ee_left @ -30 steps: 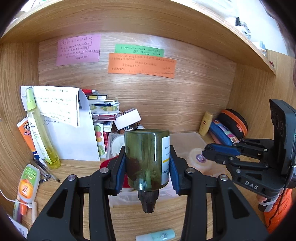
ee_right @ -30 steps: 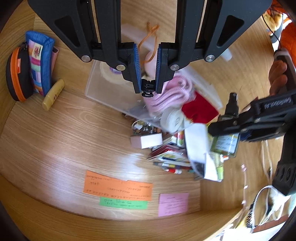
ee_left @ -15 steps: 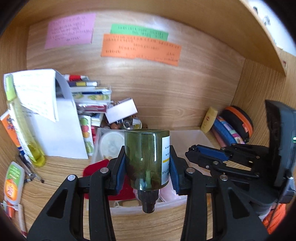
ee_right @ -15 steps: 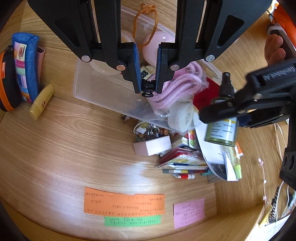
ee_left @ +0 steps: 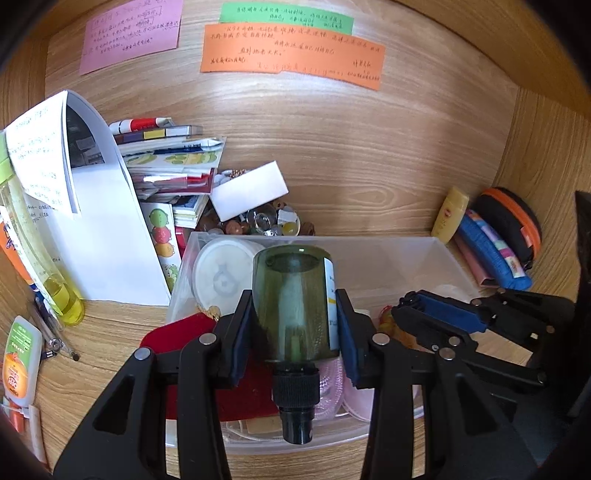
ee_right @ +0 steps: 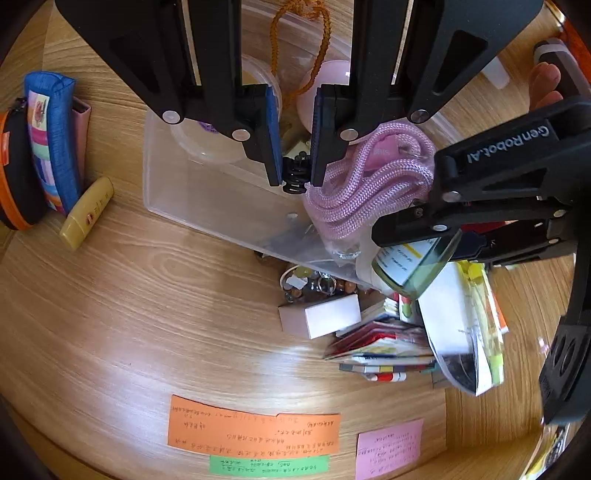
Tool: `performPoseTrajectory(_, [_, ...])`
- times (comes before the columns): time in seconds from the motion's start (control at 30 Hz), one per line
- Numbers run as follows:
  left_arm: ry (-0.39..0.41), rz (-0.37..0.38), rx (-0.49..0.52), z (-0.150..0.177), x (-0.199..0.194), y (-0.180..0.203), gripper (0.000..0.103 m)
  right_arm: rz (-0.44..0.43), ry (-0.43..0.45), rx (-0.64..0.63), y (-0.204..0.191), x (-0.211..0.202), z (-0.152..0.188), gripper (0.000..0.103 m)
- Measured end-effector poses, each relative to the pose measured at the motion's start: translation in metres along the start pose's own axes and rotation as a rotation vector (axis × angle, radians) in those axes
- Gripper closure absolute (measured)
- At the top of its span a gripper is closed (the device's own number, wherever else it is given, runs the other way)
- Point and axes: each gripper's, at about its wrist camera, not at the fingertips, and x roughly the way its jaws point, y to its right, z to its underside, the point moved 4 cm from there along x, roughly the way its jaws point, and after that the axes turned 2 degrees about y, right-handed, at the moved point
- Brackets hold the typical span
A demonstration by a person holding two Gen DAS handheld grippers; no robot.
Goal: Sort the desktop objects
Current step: 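Lift the green bottle toward the box with the left gripper while the right carries the clip, then open both grippers over the clear box to drop the bottle and clip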
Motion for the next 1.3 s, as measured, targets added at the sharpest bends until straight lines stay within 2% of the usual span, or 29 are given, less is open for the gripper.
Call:
performPoseTrajectory(0.33, [0.026,-0.035,0.069,0.005,-0.001,0.008,0.062,0.042,0.003,-0.031,0.000,0.003,0.003,0.090])
performPoseTrajectory(0.67, [0.032,-0.028,0.065,0.004,0.000,0.006,0.060,0.064,-0.002,-0.039,0.001,0.005,0.004,0.089])
performPoseTrajectory(0.73, [0.036,-0.022,0.061,0.003,-0.002,0.005,0.055,0.061,0.001,-0.032,0.002,0.004,0.004,0.086])
performPoseTrajectory(0.83, [0.052,-0.014,0.054,0.002,-0.007,0.004,0.049,0.058,0.009,-0.033,0.001,0.002,0.003,0.076])
performPoseTrajectory(0.9, [0.067,-0.015,0.052,0.001,-0.011,0.004,0.046,0.074,0.020,-0.041,0.000,0.000,0.003,0.063])
performPoseTrajectory(1.0, [0.090,-0.003,0.037,-0.001,-0.018,0.002,0.040,0.082,0.036,-0.047,0.000,-0.003,0.002,0.061])
performPoseTrajectory(1.13, [0.087,0.039,0.007,0.000,-0.022,0.001,0.038,0.090,0.040,-0.037,0.003,-0.004,0.002,0.056])
performPoseTrajectory(1.2, [0.091,0.037,0.014,0.000,-0.024,0.002,0.038,0.104,0.042,-0.030,0.004,-0.005,0.001,0.042])
performPoseTrajectory(1.27, [0.103,0.028,0.024,0.000,-0.027,0.004,0.034,0.121,0.053,-0.027,0.005,-0.007,0.000,0.036])
performPoseTrajectory(1.3, [0.110,0.026,0.026,-0.001,-0.029,0.004,0.030,0.127,0.061,-0.031,0.005,-0.009,-0.001,0.035])
